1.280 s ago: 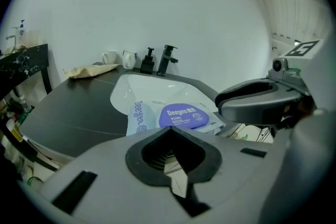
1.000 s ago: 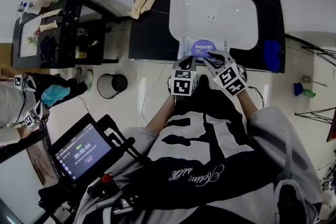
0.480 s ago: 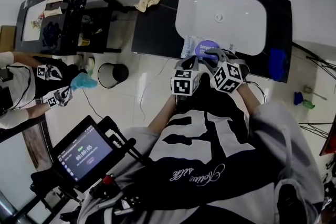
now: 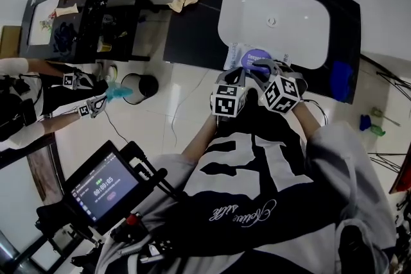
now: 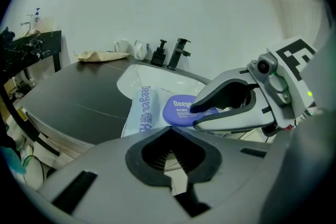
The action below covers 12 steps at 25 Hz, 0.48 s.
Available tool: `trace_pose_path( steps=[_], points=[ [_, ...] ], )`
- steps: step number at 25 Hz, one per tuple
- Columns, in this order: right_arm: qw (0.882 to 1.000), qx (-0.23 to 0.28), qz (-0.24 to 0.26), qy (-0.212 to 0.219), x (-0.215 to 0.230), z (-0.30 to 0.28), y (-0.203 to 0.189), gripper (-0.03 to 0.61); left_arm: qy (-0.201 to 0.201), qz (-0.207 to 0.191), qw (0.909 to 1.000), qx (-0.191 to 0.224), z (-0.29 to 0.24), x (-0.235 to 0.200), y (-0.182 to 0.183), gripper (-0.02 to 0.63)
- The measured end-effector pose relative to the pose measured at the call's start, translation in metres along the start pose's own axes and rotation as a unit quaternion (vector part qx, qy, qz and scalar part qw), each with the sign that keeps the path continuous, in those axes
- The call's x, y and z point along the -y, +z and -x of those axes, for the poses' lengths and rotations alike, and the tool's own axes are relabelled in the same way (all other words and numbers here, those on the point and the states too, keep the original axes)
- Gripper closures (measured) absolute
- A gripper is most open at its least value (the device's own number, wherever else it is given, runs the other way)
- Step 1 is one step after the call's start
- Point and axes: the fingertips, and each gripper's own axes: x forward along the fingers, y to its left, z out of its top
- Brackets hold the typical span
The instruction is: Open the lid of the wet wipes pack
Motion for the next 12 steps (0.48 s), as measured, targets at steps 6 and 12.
trace_pose_path(
  steps=[6,12],
  points=[
    [0.997,0.025,-0.069,0.026,0.009,0.007,0.008,0.500,-0.001,-0.005,1.0000,0.000,-0.002,-0.001,0.000,0.615],
    [0.990,0.078,-0.117,-0.006,0.033,0.032,0.027,0.523,-0.001,-0.007,1.0000,0.001,-0.003,-0.001,0.000,0.615]
  ],
)
